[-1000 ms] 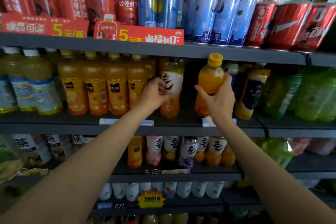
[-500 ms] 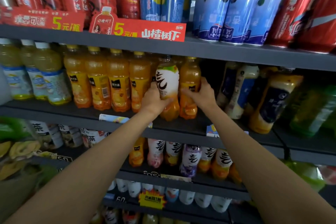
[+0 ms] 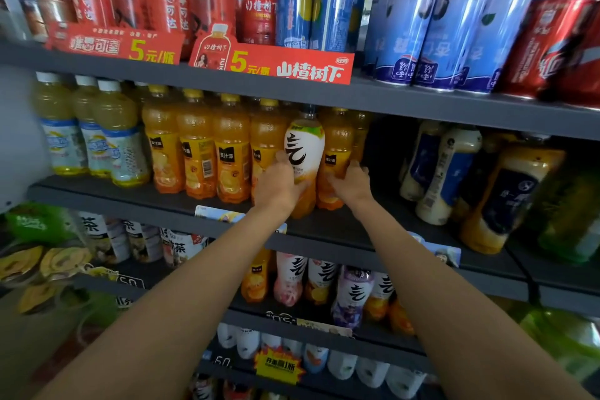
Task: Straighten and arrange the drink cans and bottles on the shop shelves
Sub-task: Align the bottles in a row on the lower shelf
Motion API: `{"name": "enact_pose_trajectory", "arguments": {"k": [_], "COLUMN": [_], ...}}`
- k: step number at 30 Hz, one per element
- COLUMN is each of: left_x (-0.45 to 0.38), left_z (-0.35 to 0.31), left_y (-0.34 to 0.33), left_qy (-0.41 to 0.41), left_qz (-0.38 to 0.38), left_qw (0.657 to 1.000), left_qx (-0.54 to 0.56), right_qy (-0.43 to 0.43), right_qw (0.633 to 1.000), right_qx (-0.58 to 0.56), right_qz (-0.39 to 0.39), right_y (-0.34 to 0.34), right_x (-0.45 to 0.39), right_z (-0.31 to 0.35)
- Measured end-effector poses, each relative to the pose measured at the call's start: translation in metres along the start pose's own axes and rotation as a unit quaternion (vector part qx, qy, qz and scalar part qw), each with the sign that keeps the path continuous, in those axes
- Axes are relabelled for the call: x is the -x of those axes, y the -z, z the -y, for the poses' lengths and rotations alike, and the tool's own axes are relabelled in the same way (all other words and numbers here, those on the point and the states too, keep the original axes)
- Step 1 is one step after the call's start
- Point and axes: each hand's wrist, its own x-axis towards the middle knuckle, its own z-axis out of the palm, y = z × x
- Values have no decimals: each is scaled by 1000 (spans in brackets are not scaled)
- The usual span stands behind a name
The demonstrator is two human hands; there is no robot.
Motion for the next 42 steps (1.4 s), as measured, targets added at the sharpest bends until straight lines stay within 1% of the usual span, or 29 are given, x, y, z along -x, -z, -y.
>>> {"name": "enact_pose_trajectory", "arguments": {"k": [3, 6, 8, 9, 10, 11, 12, 13, 14, 15, 16, 18, 19, 20, 21, 23, 25, 26, 27, 29, 32, 35, 38, 42], "left_x": [1, 2, 3, 5, 8, 12, 18, 24, 30, 38, 46, 64, 72, 80, 86, 92, 91, 90, 88, 84, 79, 74, 71, 76], "left_z": [0, -1, 1, 3, 8, 14, 23, 32, 42, 53, 65, 94, 111, 129, 147, 180, 206, 215, 221, 227, 235, 245, 255, 263], "left_y": [-1, 0, 3, 5, 7, 9, 10, 12, 13, 14, 15, 19, 20, 22, 24, 27, 27, 26, 24, 23, 21, 15, 7, -7], "left_qy": [-7, -17, -21, -26, -36, -55, -80, -109, -132, -147, -158, -180, -185, -183, -171, -124, -66, -48, -42, -54, -83, -90, -72, -28], "left_qz": [-11, -7, 5, 10, 8, -4, -23, -47, -67, -79, -84, -78, -71, -62, -47, -5, 56, 88, 116, 156, 187, 212, 237, 257], "left_qw": [1000, 999, 999, 999, 999, 998, 997, 993, 988, 985, 982, 979, 979, 981, 984, 992, 996, 995, 992, 986, 979, 973, 968, 965], "left_qx": [-19, -31, -33, -32, -29, -18, -3, 15, 31, 46, 56, 56, 47, 36, 27, 16, 4, 4, 9, 15, 8, 19, 39, 52], "right_qy": [-31, -61, -69, -65, -48, -17, 23, 65, 108, 150, 193, 261, 272, 262, 226, 95, -21, -51, -66, -86, -131, -169, -167, -176], "right_qw": [999, 994, 989, 990, 992, 994, 990, 980, 968, 960, 955, 948, 950, 958, 971, 994, 998, 996, 995, 993, 988, 981, 978, 976], "right_qx": [-28, -82, -113, -117, -114, -109, -108, -111, -112, -107, -98, -76, -58, -33, -6, 44, 63, 69, 76, 85, 78, 61, 76, 55], "right_qz": [27, 47, 59, 53, 30, -20, -87, -152, -197, -211, -204, -164, -138, -109, -74, -8, 22, 30, 29, 15, -26, -69, -97, -114], "right_y": [-10, -21, -26, -26, -26, -25, -25, -27, -32, -40, -50, -79, -96, -113, -131, -161, -183, -192, -200, -212, -223, -237, -244, -246], "right_x": [-12, -20, -23, -20, -13, -4, 11, 29, 50, 71, 90, 122, 134, 142, 146, 149, 146, 142, 138, 125, 107, 100, 100, 115], "right_z": [5, 3, -3, -5, -8, -10, -11, -9, -7, -4, -3, -4, -6, -10, -17, -28, -33, -33, -32, -25, -20, -21, -19, -18]}}
